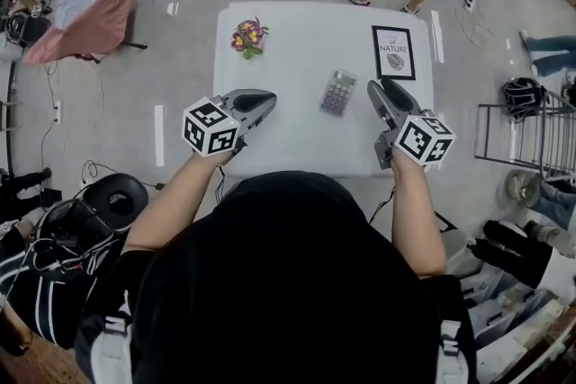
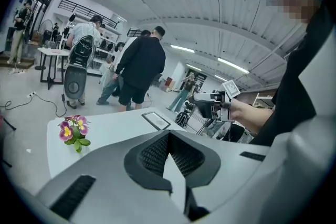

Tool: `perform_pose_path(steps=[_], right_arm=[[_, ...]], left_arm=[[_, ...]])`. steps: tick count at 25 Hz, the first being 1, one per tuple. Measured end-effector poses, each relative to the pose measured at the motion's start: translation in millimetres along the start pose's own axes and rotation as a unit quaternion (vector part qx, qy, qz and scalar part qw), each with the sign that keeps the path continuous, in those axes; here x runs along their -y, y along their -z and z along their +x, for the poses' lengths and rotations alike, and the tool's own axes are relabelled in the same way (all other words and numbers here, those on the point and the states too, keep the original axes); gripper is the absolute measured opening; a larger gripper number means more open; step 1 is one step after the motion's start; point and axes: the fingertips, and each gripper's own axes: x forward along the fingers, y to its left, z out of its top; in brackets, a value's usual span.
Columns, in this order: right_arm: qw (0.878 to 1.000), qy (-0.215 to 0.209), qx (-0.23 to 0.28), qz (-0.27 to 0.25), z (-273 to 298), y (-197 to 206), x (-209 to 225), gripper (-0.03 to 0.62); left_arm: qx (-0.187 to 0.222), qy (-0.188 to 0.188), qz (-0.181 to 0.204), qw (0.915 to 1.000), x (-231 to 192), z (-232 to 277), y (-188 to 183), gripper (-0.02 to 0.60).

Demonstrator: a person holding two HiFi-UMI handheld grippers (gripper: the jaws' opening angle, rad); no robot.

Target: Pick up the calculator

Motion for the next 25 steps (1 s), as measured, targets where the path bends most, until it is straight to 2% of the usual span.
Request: perform_pose_path(steps=[6, 10, 19, 25], right_arm=[[0.999, -0.018, -0.029, -0.005, 11.4, -3.3, 26.3, 0.192], [0.998, -0.035, -0.059, -0.006, 19.8, 2.9, 49.8, 0.194], [0.989, -0.061, -0.128, -0.030, 47.3, 34.4, 86.2, 0.204], [0.979, -0.072, -0.186, -0.036, 80.6, 53.2, 118.0, 0.211]], left_arm=[[0.002, -0.015, -0.013, 0.9998, 3.1, 29.3, -2.9, 0.015], [0.002, -0.041, -0.018, 0.9990, -1.2, 53.7, 5.4, 0.015], [-0.008, -0.070, -0.064, 0.9955, -10.2, 81.4, 49.7, 0.015], [-0.019, -0.076, -0.097, 0.9922, -13.4, 107.1, 60.8, 0.015]])
